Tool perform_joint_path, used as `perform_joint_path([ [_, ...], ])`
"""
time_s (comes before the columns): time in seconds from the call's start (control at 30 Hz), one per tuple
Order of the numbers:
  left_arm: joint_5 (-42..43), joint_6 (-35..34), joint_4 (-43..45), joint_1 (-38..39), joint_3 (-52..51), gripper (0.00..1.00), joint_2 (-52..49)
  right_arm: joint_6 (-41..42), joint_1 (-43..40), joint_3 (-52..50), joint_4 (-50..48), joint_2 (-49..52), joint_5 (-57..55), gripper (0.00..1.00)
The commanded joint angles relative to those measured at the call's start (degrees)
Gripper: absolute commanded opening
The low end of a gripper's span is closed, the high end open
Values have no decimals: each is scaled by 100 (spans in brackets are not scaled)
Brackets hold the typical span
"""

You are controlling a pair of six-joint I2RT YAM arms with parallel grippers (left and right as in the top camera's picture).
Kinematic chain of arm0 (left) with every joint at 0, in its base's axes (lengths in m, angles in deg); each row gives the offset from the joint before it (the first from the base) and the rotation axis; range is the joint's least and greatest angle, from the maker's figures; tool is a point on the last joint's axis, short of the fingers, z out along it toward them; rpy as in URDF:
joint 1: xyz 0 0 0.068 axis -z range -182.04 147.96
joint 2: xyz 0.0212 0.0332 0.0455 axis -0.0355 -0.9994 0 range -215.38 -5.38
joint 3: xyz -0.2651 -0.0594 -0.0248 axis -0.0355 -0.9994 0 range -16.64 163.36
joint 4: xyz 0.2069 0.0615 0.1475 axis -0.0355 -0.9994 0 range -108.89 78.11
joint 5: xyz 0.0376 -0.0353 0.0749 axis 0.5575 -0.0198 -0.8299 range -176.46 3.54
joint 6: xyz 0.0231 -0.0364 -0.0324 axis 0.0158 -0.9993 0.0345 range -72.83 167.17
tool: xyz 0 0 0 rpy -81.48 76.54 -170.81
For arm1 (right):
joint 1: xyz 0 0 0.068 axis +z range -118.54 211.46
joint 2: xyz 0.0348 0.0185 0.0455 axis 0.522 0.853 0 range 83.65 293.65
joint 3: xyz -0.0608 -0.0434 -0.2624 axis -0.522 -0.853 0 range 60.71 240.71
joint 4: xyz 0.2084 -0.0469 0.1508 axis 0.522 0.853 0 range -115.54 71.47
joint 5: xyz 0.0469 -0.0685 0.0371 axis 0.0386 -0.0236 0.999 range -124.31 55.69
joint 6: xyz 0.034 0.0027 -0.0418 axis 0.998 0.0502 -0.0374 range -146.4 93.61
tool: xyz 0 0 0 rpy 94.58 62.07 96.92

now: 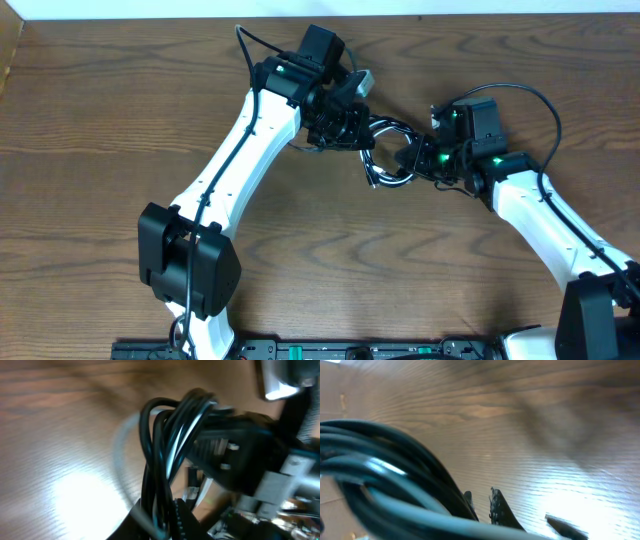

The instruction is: Untangle cables

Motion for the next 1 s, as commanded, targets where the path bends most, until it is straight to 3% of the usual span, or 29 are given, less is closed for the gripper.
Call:
perform_joint_path([
  [0.0,-791,63,-59,-133,-11,17,48,-122,-151,13,195,-116,-527,1],
  [0.3,-911,63,-103,-133,-11,29,48,-118,-151,13,389,-116,-839,1],
  [0.47,-415,61,-149,-122,-11,41,48,-118,-151,13,393,-116,-881,1],
  [0.63,-55,-225,-142,-33,-11,42,28,-120,-151,13,433,-116,-881,1],
  [0.97,-887,-1241,7,380,-11,42,-385,-120,-151,13,459,-116,-881,1],
])
